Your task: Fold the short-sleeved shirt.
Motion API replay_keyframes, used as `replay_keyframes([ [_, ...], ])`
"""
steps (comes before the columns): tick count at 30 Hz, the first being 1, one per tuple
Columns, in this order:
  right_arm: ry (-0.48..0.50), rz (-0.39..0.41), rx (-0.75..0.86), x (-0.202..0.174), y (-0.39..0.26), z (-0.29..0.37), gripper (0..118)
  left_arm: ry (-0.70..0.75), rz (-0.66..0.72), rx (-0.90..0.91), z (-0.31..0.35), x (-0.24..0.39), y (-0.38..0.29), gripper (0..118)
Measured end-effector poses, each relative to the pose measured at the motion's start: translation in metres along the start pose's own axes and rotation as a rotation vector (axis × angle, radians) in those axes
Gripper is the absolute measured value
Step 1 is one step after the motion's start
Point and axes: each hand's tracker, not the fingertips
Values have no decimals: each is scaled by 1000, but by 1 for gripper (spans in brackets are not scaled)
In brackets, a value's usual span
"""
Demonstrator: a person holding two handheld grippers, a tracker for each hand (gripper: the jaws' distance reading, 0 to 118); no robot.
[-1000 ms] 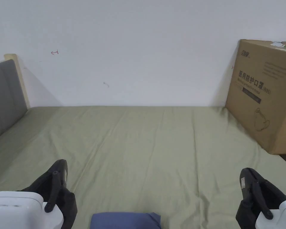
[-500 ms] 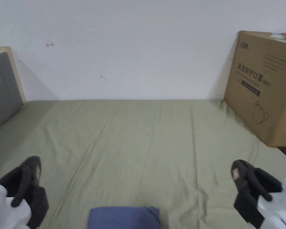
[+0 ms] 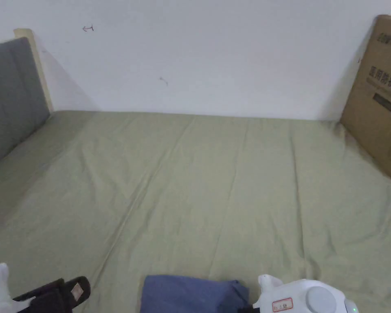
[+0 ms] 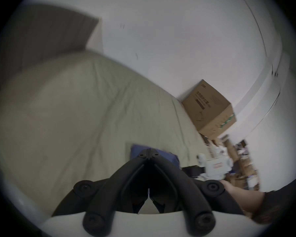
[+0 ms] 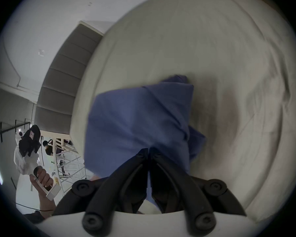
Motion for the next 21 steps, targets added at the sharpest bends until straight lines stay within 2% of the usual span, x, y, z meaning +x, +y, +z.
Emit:
replay_keyframes([
  [2,78,-58,18,13,0,3,3,-82,106,-93,-29,-33,2,4],
  [4,86,-67,12,16,-1,7,3,-181,224,-163,-54,-60,1,23],
  [6,77,-47,13,15,-4,9,3,-301,369,-242,-85,-87,-5,84],
  [7,74,-29,13,13,-4,9,3,-338,417,-287,-99,-94,-9,101],
  [8,62,-14,12,10,-3,7,3,-373,471,-349,-117,-103,-15,105],
  [10,48,-8,7,7,-2,7,3,-428,503,-415,-142,-116,-24,105],
  [12,41,-14,2,6,0,5,3,-402,462,-490,-166,-136,-32,105],
  [13,41,-17,1,6,-1,6,3,-436,468,-501,-175,-137,-34,104],
  [14,44,-19,1,6,-1,6,3,-550,503,-472,-182,-132,-34,103],
  [16,54,-28,3,9,-2,6,3,-586,568,-494,-203,-121,-39,104],
  [18,68,-56,7,12,-3,5,3,-593,537,-518,-223,-110,-49,99],
  [19,75,-69,9,13,-3,5,3,-564,469,-514,-227,-105,-51,85],
  [20,82,-80,12,14,-4,5,3,-470,388,-492,-230,-103,-54,44],
  [21,85,-85,15,15,-5,5,3,-300,280,-493,-230,-102,-59,18],
])
